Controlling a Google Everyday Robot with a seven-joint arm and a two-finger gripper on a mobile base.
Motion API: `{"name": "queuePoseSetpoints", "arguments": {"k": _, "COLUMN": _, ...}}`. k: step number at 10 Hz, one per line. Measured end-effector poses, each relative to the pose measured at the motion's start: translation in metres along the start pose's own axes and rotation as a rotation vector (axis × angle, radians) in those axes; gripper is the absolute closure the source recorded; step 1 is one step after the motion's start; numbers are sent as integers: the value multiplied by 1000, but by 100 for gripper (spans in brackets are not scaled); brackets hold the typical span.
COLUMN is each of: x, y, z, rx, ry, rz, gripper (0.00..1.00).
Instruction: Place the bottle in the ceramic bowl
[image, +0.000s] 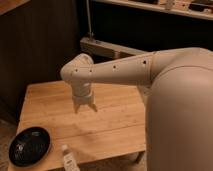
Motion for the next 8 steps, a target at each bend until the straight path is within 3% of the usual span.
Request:
{"name": "queuePoseSetpoints", "arguments": {"k": 4, "x": 0, "y": 0, "z": -1, "rx": -1, "ry": -3, "rz": -1, "gripper": 35}}
{"name": "queuePoseSetpoints", "arguments": {"k": 6, "x": 4, "y": 0, "z": -3, "rx": -24, "ry": -72, "rz": 8, "gripper": 35}}
{"name": "queuePoseSetpoints", "arguments": {"k": 8, "x": 8, "y": 3, "z": -2, "rx": -54, "ry": -84, "rz": -14, "gripper": 35}}
